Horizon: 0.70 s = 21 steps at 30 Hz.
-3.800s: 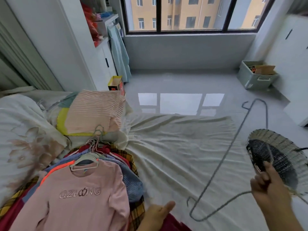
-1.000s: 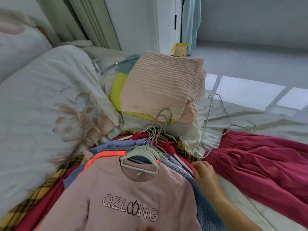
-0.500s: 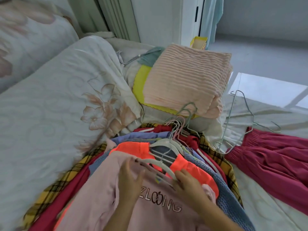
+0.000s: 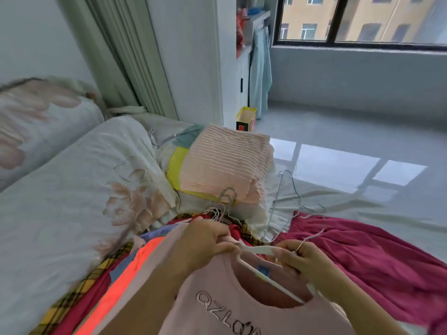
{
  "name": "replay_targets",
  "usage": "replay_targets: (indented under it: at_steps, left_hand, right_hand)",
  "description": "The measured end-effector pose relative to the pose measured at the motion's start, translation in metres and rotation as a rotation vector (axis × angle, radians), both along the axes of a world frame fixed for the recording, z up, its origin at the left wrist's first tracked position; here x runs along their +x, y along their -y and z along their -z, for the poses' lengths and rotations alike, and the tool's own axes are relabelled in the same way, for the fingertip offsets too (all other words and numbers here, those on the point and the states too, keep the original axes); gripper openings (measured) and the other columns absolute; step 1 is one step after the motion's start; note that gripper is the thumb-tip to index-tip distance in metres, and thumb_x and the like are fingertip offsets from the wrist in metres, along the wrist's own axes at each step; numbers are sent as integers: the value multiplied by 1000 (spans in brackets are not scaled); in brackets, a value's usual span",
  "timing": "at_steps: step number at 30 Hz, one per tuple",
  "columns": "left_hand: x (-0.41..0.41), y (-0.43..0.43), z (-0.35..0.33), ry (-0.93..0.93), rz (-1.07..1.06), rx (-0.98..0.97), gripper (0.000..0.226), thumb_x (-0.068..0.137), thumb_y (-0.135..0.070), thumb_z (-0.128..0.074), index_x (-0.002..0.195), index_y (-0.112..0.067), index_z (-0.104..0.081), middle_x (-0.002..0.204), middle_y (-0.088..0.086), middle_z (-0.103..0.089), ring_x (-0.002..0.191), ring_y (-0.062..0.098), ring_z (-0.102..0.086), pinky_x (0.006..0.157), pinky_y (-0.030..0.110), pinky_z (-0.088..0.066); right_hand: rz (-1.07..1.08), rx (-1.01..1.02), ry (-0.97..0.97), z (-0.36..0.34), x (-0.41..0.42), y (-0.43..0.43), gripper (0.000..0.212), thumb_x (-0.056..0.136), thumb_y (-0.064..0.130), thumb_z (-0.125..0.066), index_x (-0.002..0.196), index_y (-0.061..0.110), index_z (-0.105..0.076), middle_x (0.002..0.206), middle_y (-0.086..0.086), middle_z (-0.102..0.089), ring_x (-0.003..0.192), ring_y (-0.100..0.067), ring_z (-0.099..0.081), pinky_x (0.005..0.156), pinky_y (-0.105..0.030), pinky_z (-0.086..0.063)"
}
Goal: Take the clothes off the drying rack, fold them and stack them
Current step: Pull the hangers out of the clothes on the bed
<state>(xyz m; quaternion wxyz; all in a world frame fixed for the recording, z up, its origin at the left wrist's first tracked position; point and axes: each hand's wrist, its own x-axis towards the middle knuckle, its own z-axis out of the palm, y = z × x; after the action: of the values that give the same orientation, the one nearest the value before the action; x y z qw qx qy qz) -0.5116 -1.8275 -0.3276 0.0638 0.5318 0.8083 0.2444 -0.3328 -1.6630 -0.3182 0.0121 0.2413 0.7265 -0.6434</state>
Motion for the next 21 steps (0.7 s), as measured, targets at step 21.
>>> replay_targets:
  at_steps: [21]
  left_hand:
    - [263, -87, -98, -153, -101, 491, 71, 94, -59, -25, 40, -12, -33, 36, 4, -28, 51, 18, -38, 44, 26, -16]
  right_hand:
    - [114, 215, 50, -163, 351, -33, 42, 81, 44, -51, 68, 7, -66, 37, 9, -37, 35, -1, -31, 44, -12, -29]
